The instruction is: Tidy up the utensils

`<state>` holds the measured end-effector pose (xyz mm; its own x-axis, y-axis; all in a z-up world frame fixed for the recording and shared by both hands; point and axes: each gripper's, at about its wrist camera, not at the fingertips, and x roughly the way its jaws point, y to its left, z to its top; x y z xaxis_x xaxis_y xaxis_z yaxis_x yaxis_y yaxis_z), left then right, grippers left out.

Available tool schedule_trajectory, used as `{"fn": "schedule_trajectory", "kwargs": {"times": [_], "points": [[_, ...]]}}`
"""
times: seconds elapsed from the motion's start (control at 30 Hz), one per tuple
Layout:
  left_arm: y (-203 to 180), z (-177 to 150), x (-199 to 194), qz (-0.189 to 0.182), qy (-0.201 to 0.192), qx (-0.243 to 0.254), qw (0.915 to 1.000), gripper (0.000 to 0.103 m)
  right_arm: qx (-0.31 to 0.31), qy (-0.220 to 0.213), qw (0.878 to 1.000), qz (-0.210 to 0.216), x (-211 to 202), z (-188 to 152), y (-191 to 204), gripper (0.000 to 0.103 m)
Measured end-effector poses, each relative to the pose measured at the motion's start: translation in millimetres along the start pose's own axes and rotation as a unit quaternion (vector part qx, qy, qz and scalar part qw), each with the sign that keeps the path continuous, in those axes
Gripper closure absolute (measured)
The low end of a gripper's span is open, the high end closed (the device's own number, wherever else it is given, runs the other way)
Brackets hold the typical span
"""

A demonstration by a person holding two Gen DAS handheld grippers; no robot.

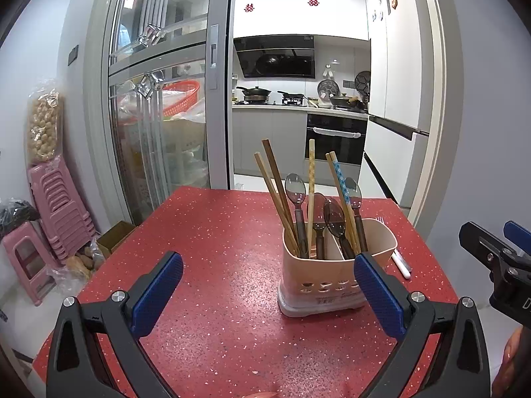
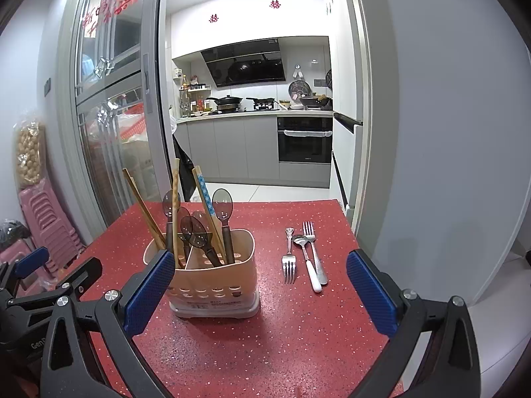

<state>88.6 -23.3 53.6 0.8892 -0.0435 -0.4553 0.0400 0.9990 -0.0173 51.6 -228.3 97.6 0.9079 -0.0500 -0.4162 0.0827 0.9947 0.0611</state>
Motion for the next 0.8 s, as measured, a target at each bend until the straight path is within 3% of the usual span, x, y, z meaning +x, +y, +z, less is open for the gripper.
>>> {"fn": "schedule_trajectory", "kwargs": {"times": [0.8], "points": [[-0.1,-3.4,-0.8,0.003,0.003,-0.001,1.0000,0.000,-0.002,0.004,1.000,-0.002,1.0,-1.6,3.1,0.000]]}}
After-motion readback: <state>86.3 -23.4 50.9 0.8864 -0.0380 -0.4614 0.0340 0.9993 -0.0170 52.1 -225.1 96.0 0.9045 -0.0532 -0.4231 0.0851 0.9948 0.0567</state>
